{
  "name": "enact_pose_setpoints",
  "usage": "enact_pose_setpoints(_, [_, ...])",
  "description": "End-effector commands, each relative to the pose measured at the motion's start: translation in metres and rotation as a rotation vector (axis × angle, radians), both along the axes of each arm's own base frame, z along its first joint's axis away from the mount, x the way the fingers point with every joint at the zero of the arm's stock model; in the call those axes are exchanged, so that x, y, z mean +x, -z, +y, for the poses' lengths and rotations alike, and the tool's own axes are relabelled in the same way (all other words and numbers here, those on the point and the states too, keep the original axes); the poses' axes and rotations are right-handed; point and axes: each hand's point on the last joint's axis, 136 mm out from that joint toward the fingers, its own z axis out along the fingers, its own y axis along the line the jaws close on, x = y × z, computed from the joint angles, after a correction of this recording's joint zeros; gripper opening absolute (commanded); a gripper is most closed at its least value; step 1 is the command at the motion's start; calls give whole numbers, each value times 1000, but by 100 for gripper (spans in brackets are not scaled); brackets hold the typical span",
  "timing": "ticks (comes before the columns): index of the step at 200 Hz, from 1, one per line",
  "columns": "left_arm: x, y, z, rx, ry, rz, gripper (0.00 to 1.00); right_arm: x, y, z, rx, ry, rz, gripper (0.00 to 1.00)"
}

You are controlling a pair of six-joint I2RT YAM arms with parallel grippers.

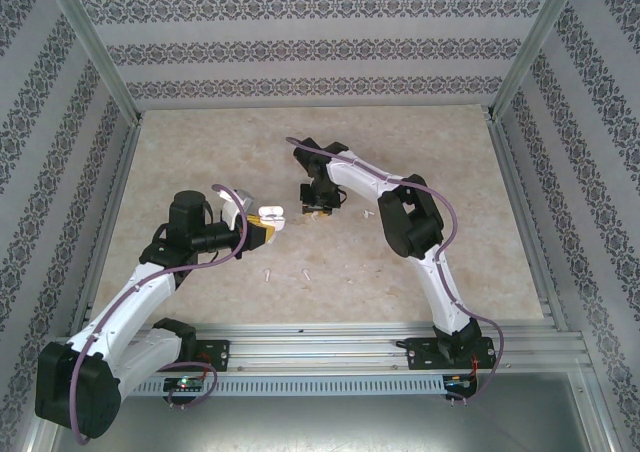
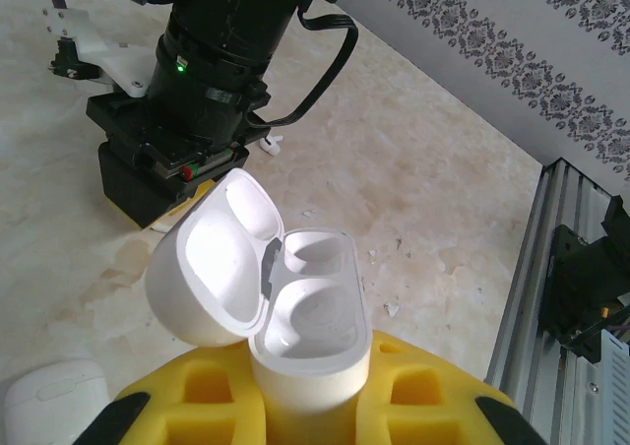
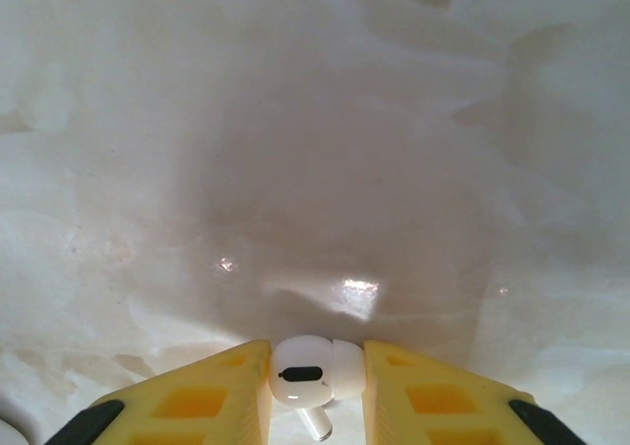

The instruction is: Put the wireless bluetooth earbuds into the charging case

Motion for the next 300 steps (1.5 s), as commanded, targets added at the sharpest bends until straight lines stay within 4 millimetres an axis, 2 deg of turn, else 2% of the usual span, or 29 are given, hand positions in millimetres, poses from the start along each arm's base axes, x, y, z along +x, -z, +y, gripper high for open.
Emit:
enact_pose_setpoints(1, [-4, 1, -3, 5, 25, -8, 0, -1, 3, -2, -7, -3, 0, 27])
enact_pose_setpoints(70, [-8, -7, -9, -62, 64, -29, 0, -2, -26, -8, 43, 20, -136, 24])
enact_pose_setpoints(108, [-10, -21, -16, -136, 101, -69, 0, -2, -55, -12, 82, 32, -241, 24])
enact_pose_setpoints(140, [-6, -34, -18, -202, 94, -111, 0, -4, -98, -13, 157, 66, -347, 24])
enact_pose_setpoints(170, [0, -46, -20, -230, 65, -154, 0, -11, -149, -12, 206, 57, -463, 25])
enact_pose_setpoints(195, [0, -52, -29, -215, 60, -209, 0, -23, -189, -12, 252, 40, -561, 25])
enact_pose_setpoints(221, [1, -55, -41, -176, 43, -289, 0, -42, -223, -12, 307, 23, -659, 25])
enact_pose_setpoints(270, [13, -64, -48, -172, -24, -391, 0, -79, -267, -13, 442, -6, -818, 25])
enact_pose_setpoints(300, [18, -67, -53, -167, -37, -400, 0, -97, -288, -5, 534, -24, -893, 24])
